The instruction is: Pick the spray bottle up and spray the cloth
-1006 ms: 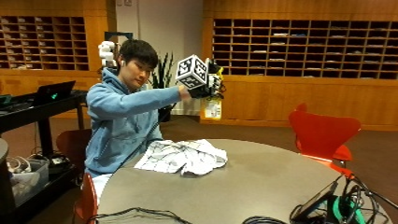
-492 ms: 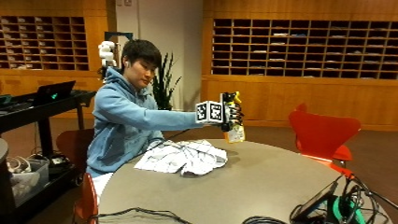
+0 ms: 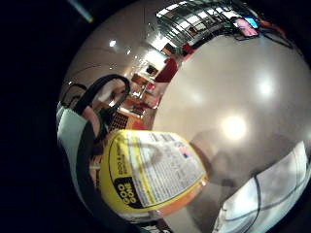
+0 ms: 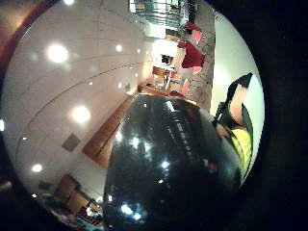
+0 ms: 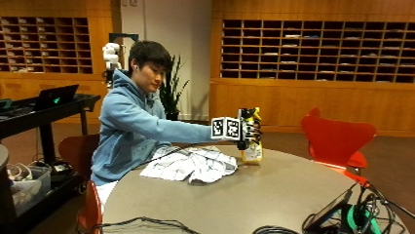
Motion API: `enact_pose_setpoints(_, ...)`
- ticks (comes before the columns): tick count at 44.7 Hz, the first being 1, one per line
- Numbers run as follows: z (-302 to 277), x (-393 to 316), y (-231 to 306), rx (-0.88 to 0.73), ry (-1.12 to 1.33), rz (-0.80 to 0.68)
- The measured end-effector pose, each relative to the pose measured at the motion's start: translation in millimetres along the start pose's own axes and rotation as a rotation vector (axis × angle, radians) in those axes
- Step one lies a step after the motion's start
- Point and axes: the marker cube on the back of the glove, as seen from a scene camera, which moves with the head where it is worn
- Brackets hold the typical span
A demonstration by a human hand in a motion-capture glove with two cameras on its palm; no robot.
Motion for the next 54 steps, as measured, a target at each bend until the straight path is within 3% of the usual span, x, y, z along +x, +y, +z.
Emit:
enact_pose_setpoints(22, 4, 18, 1, -0.285, 0.131, -0.057)
enact_pose_setpoints(54, -35, -3, 22, -0.302, 0.109, -0.123)
